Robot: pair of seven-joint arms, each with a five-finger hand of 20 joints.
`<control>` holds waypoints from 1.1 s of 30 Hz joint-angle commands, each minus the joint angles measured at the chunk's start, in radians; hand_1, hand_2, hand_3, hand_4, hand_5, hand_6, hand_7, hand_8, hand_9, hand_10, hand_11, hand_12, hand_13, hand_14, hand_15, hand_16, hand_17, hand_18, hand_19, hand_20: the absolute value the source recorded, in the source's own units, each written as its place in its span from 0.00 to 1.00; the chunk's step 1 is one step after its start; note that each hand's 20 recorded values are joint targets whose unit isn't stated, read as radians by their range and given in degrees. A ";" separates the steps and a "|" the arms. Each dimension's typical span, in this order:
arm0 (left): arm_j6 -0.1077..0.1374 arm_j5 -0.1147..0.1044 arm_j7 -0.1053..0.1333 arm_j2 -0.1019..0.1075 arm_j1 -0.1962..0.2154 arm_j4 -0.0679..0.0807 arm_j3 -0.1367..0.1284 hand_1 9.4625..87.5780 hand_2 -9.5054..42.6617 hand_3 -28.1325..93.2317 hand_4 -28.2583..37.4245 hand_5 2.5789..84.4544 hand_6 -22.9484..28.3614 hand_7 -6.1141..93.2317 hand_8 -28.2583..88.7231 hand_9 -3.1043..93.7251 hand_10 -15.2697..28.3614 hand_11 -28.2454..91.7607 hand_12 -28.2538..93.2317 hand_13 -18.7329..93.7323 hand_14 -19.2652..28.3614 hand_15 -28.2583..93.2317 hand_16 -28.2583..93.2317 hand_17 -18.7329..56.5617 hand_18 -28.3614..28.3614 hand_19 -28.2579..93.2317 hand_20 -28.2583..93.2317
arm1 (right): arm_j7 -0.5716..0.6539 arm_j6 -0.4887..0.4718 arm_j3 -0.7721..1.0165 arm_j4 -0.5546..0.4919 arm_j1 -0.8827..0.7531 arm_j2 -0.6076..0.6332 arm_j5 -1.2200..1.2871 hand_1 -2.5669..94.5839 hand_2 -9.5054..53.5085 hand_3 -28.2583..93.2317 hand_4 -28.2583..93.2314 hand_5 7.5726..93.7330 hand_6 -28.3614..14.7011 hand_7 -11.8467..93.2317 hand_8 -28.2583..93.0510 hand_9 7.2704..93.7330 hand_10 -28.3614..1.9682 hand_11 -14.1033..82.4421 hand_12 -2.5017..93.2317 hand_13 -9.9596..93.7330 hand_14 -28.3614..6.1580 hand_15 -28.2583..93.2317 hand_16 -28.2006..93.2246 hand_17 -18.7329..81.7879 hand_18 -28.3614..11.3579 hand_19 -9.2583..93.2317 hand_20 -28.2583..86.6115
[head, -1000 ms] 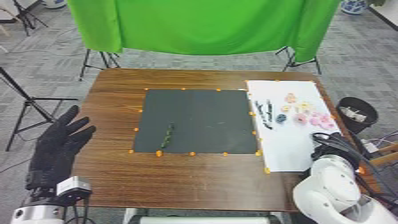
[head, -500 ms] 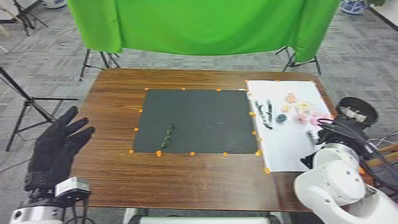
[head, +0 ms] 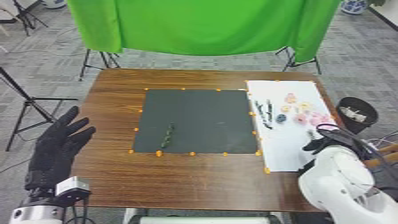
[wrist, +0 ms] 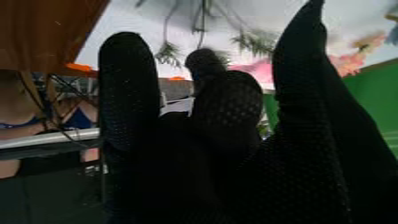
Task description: Arrange flowers
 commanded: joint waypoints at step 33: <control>-0.007 -0.019 0.033 0.028 -0.028 0.005 0.035 0.24 0.32 0.75 0.06 0.39 0.59 0.18 0.17 0.34 0.73 0.45 0.33 0.33 0.88 0.68 0.15 0.10 0.82 0.56 0.35 | -0.013 0.149 -0.098 0.095 -0.016 0.028 -0.142 0.71 0.09 0.60 0.13 0.77 0.36 0.23 0.32 1.00 0.67 0.84 0.20 1.00 0.77 0.94 0.31 0.81 0.44 0.95 0.00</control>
